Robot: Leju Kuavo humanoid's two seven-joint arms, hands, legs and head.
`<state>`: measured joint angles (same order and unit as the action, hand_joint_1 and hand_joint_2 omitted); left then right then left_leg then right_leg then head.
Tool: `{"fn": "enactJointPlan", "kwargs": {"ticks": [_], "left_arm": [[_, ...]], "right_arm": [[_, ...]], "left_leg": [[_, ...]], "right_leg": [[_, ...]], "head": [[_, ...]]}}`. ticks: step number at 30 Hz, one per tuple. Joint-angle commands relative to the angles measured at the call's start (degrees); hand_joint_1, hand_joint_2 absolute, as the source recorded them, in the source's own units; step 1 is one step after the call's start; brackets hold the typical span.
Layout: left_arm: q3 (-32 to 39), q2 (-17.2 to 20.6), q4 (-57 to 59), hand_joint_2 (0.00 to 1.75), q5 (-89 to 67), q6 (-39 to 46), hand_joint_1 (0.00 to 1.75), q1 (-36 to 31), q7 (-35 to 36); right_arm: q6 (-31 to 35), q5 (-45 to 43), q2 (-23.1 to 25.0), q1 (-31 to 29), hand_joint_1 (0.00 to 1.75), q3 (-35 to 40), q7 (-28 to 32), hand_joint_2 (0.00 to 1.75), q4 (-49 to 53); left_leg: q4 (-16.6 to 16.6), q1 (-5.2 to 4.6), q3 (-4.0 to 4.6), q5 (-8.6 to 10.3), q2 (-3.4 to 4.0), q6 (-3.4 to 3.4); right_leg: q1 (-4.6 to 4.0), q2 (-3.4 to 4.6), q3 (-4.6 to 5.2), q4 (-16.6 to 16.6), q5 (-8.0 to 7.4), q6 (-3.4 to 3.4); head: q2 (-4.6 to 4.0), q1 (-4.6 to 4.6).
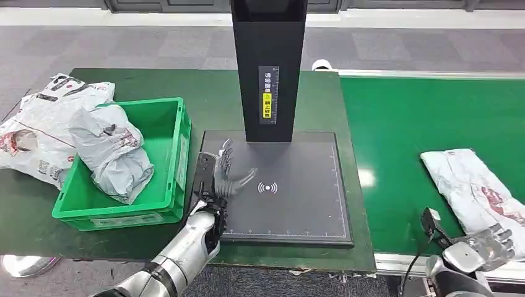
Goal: Moved the parcel from conveyor to table for the left to box.
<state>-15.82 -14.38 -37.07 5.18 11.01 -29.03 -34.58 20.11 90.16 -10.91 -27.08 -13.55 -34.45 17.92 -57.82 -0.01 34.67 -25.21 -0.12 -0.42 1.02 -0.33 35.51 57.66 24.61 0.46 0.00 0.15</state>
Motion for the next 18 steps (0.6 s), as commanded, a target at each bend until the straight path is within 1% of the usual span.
{"fn": "enactJointPlan", "kwargs": {"ticks": [1,2,4,6,8,12,13,14,15,16,17,18], "left_arm": [[2.5,0.9,0.5,1.75,0.3,-1.9,0.00,-0.8,0.0],[2.5,0.9,0.5,1.75,0.3,-2.1,0.00,-0.8,0.0],[2.7,1.2,-0.4,1.75,0.8,-3.8,0.00,-0.5,-1.3],[2.8,1.5,-0.6,1.75,0.9,-4.1,0.00,-0.5,-1.3],[2.8,1.5,-0.6,1.75,0.9,-4.1,0.00,-0.5,-1.3],[2.8,1.5,-0.7,1.75,0.9,-4.2,0.00,-0.4,-1.3],[2.9,1.5,-0.8,1.75,0.9,-4.4,0.00,-0.3,-1.4],[2.9,1.7,-1.1,1.75,1.1,-5.1,0.00,-0.2,-1.5],[3.0,1.8,-1.1,1.75,1.1,-5.6,0.00,-0.3,-1.5],[2.8,2.0,-0.6,1.75,0.8,-6.1,0.00,-0.8,-1.5],[2.8,2.0,0.0,1.75,0.7,-6.4,0.00,-1.3,-1.5],[3.0,2.1,0.6,1.75,0.6,-6.6,0.00,-1.8,-1.5]], "right_arm": [[-3.1,-2.1,0.4,-0.2,0.00,3.5,0.4,1.75,-4.2],[-3.8,-2.7,0.7,-0.1,0.00,2.9,0.8,1.75,-4.4],[-7.3,-4.0,1.5,-0.4,0.00,1.9,4.8,1.75,-5.0],[-7.3,-3.1,1.9,-0.2,0.00,2.6,3.8,1.75,-4.6],[-7.3,-3.1,1.9,-0.2,0.00,2.6,3.8,1.75,-4.6],[-7.4,-3.0,1.8,-0.3,0.00,2.6,3.7,1.75,-4.6],[-8.9,-1.0,1.6,-0.3,0.00,4.5,3.9,1.75,-4.8],[-12.3,-0.8,1.8,-0.7,0.00,6.1,6.7,1.75,-5.5],[-13.1,-3.5,2.5,-0.2,0.00,3.2,7.7,1.75,-5.1],[-16.6,-6.8,3.1,0.1,0.00,0.3,12.0,1.75,-5.6],[-17.3,-9.0,3.4,0.8,0.84,-2.0,12.6,1.75,-5.3],[-16.8,-6.6,3.3,1.6,1.75,0.1,12.0,1.75,-5.1]], "left_leg": [[0.1,0.08,-0.26,-0.06,0.09,-0.03],[0.1,0.05,-0.21,-0.04,0.03,-0.02],[0.1,0.06,-0.24,-0.04,0.05,-0.03],[0.1,0.08,-0.25,-0.05,0.07,-0.03],[0.1,0.10,-0.35,-0.05,0.15,-0.03],[0.1,0.12,-0.45,-0.05,0.08,0.03],[0.0,0.09,-0.44,-0.06,0.07,0.06],[0.1,0.11,-0.49,-0.03,0.09,0.05],[0.1,0.11,-0.49,-0.04,0.09,0.06],[0.0,0.11,-0.51,-0.07,0.12,0.06],[0.1,0.12,-0.57,-0.05,0.17,0.05],[0.1,0.16,-0.57,-0.05,0.08,0.06]], "right_leg": [[-0.08,0.10,-0.26,-0.2,0.01,-0.06],[-0.05,0.04,-0.21,-0.1,0.01,-0.04],[-0.06,0.06,-0.25,-0.1,0.01,-0.05],[-0.08,0.08,-0.27,-0.1,0.00,-0.05],[-0.10,0.16,-0.36,-0.2,-0.03,-0.06],[-0.13,0.10,-0.52,-0.3,-0.03,0.00],[-0.09,0.08,-0.52,-0.2,-0.01,0.01],[-0.11,0.10,-0.57,-0.3,-0.05,0.00],[-0.12,0.09,-0.60,-0.3,-0.05,0.01],[-0.12,0.12,-0.62,-0.2,-0.04,0.05],[-0.13,0.17,-0.67,-0.3,-0.09,0.03],[-0.16,0.08,-0.73,-0.3,-0.07,0.06]], "head": [[0.00,0.00],[0.00,0.00],[0.00,0.00],[0.00,0.00],[0.00,0.00],[0.00,0.00],[0.00,0.00],[0.00,0.00],[0.00,0.00],[0.00,0.00],[0.00,0.00],[0.00,0.00]]}}
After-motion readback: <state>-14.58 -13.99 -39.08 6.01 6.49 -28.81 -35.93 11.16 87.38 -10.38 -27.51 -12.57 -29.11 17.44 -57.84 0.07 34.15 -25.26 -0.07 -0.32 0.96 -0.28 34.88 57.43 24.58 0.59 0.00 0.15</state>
